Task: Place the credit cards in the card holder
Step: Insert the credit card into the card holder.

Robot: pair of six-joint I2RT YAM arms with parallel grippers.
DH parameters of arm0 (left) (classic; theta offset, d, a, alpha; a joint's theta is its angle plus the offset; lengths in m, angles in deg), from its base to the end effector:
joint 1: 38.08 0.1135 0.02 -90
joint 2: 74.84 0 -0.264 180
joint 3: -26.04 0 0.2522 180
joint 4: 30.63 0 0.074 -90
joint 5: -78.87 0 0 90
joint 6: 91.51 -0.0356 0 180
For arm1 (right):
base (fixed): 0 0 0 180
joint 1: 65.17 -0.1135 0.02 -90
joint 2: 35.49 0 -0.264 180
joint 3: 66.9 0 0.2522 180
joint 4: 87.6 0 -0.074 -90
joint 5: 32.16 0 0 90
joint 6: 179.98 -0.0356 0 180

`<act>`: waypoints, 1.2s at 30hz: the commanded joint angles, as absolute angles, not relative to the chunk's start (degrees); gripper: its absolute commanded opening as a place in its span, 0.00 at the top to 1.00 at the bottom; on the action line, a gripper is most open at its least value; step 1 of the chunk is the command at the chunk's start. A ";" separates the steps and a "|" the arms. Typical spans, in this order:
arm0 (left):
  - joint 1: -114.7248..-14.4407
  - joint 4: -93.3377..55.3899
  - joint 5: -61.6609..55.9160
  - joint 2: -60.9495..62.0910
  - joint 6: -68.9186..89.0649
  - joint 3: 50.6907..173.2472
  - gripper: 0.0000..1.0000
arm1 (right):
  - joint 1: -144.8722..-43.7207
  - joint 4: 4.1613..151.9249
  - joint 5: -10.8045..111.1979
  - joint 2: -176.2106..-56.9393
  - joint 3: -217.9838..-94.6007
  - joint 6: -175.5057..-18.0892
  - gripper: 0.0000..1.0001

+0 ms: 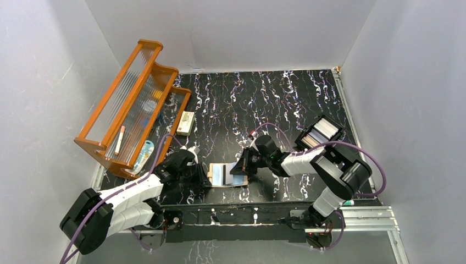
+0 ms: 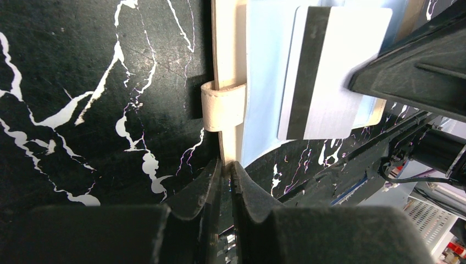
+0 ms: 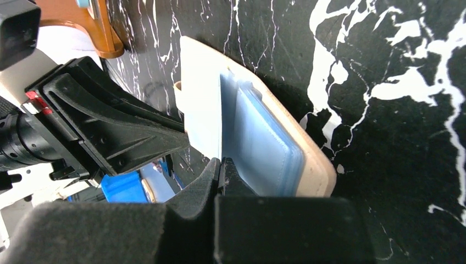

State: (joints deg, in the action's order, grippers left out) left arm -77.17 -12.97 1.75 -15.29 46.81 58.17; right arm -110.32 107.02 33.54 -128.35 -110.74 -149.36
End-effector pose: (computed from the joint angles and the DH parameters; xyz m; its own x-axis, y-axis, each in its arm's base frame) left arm 0.1400 -0.1240 0.1480 -0.9158 -0.1941 -0.3517 0.0795 0.7706 -0.6323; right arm 0.1916 0.2134 0.1266 -0.9651 0.1420 -0.2202 -0.1082 0.5495 0.8285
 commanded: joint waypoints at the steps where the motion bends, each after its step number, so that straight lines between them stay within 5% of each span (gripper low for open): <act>1: -76.88 -12.12 1.96 -15.76 46.11 58.35 0.89 | -110.02 104.53 37.85 -124.33 -109.99 -147.26 1.00; 36: -76.89 -12.48 2.07 -15.49 46.48 58.26 0.90 | -109.74 105.09 41.80 -118.79 -109.49 -146.77 1.00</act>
